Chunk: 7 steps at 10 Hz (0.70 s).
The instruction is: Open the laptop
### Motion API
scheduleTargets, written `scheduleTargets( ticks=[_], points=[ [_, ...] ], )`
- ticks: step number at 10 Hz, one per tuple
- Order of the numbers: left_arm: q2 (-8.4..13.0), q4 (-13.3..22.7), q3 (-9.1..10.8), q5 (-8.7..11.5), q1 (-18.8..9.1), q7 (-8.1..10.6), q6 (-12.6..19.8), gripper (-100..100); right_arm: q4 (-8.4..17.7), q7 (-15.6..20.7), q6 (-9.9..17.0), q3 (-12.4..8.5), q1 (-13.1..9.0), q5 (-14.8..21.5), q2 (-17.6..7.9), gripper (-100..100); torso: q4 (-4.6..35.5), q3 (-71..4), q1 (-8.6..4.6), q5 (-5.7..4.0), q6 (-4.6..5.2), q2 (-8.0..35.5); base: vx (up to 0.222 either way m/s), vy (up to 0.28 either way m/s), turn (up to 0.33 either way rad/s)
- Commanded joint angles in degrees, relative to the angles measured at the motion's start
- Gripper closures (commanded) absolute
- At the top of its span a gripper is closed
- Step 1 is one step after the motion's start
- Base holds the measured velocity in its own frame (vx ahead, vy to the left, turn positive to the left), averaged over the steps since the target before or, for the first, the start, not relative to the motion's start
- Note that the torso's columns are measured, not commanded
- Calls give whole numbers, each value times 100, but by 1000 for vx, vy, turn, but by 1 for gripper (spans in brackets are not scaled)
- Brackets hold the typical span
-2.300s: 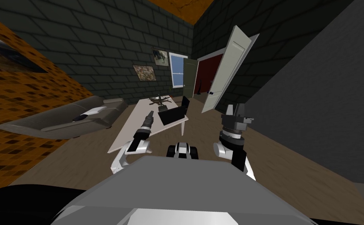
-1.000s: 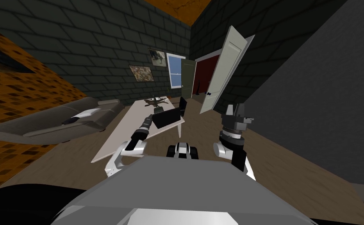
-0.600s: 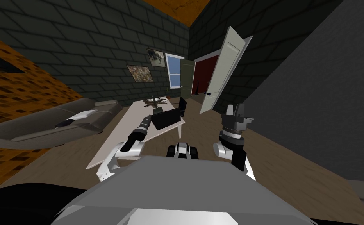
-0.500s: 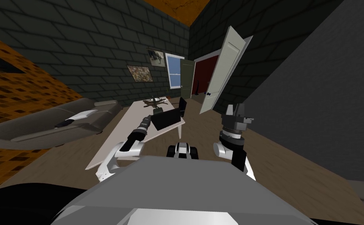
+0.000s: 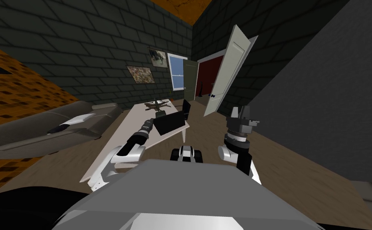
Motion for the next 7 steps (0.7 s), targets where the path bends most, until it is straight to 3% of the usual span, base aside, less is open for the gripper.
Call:
scheduleTargets(
  ticks=[1,2,7],
  points=[
    [103,-206,20,140,113,87,421,100,0,0,0,0,0,0,0,0,4,-1,1,-3,4,0,40,29,-39],
    [103,-206,20,140,113,87,426,100,0,0,0,0,0,0,0,0,0,-1,1,0,0,-1,20,12,-3],
    [393,-896,103,521,376,338,1282,100,0,0,0,0,0,0,0,0,5,-7,4,-5,2,-9,44,36,-46]
  ],
)
